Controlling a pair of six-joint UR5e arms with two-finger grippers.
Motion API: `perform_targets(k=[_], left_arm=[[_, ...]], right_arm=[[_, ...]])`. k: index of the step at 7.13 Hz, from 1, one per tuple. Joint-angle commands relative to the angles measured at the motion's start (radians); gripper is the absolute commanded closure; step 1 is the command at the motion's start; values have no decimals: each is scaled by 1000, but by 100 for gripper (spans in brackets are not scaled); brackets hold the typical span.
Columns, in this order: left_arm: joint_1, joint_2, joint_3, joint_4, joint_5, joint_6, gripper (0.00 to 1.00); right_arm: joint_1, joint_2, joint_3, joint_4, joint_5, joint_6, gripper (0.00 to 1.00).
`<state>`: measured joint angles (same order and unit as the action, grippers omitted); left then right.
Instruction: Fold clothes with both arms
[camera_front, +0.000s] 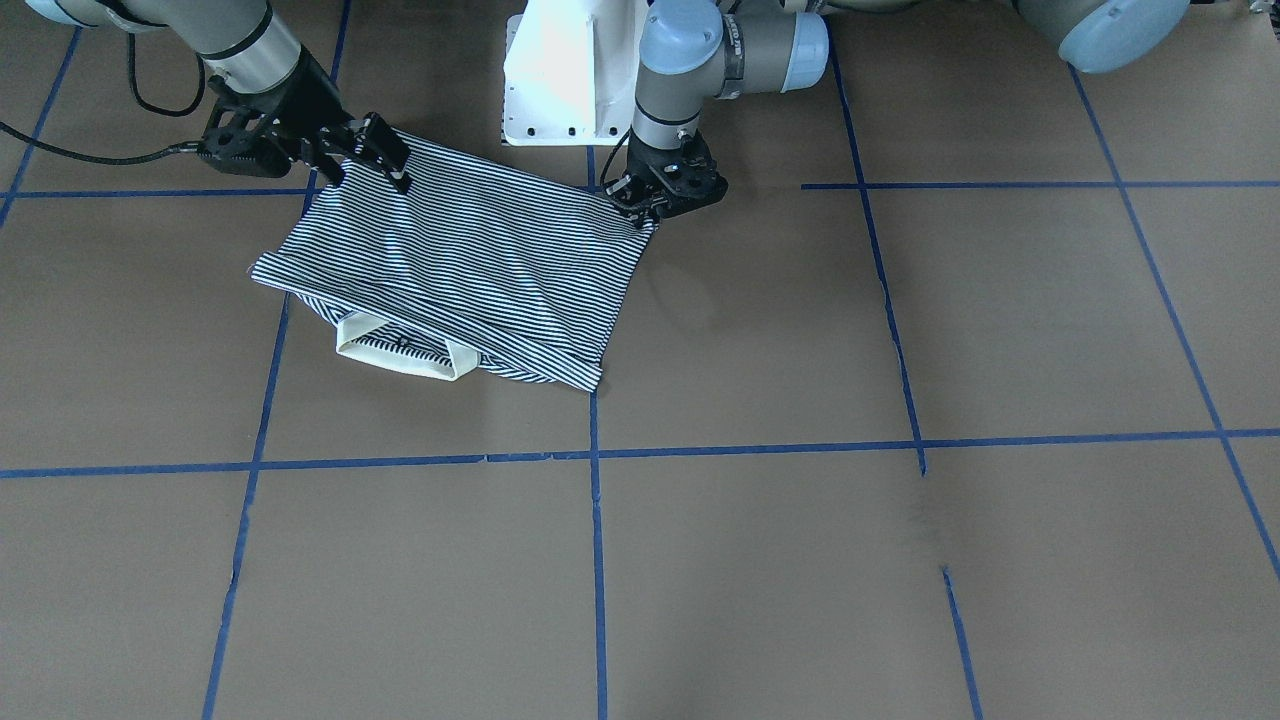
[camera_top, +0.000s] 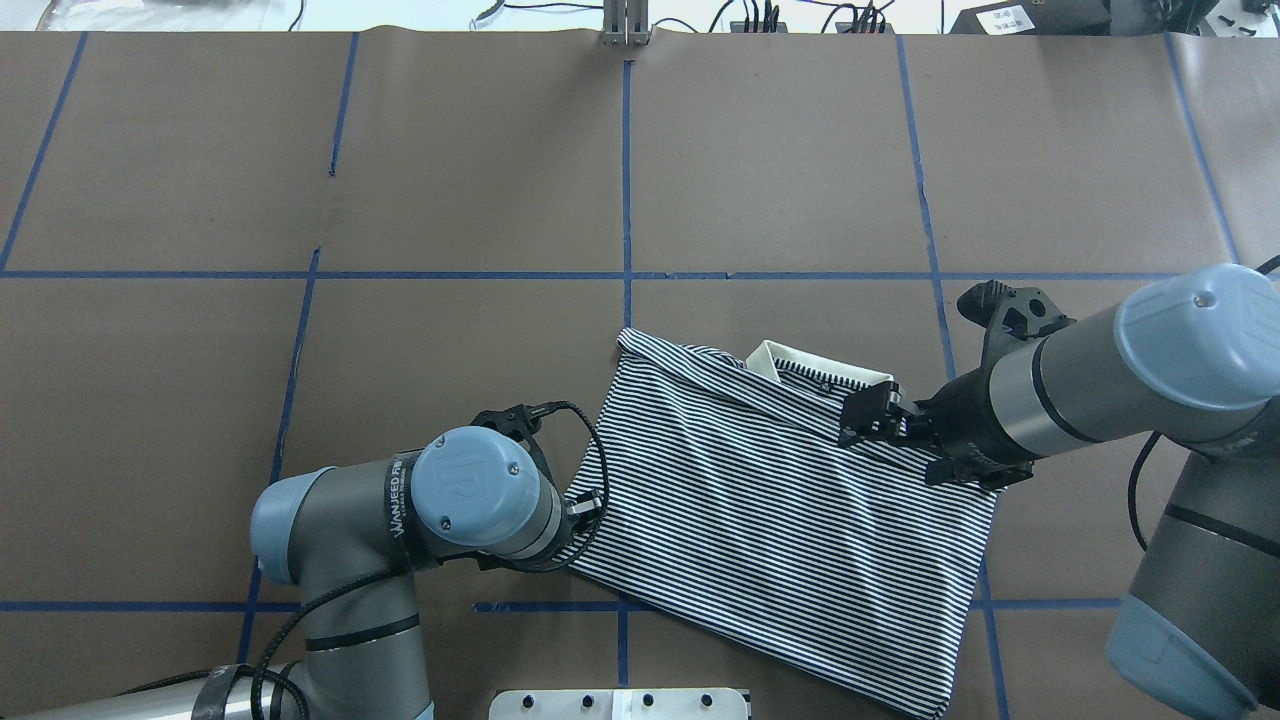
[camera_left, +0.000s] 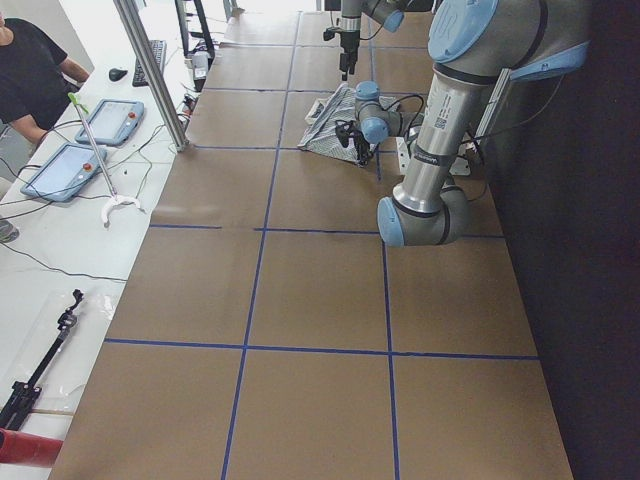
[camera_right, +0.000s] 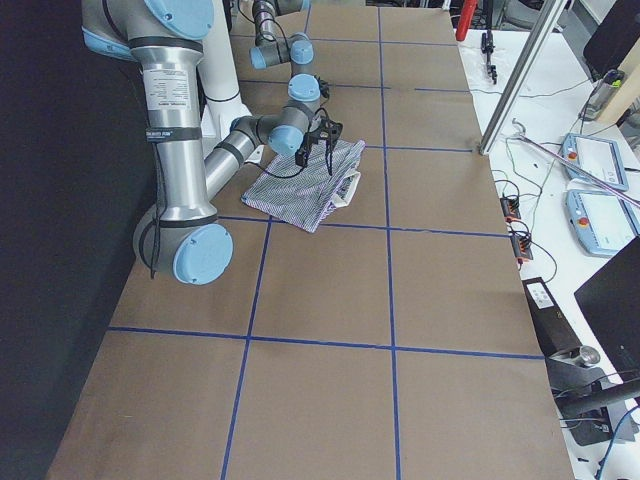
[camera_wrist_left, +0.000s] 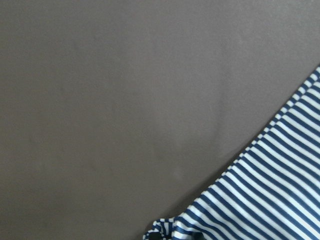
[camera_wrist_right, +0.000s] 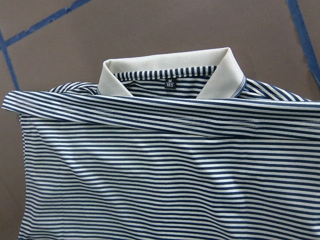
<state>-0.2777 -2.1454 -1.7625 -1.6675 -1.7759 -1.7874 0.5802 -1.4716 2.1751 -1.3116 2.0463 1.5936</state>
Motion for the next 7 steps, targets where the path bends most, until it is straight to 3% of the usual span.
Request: perform_targets(k=[1,7], left_arm=[[0,-1,-3,-3,4,-4,100],[-136,15,-2,9,41,22,100]], right_arm=[[3,1,0,0,2,0,0],[30,1,-3,-2,0,3,0]])
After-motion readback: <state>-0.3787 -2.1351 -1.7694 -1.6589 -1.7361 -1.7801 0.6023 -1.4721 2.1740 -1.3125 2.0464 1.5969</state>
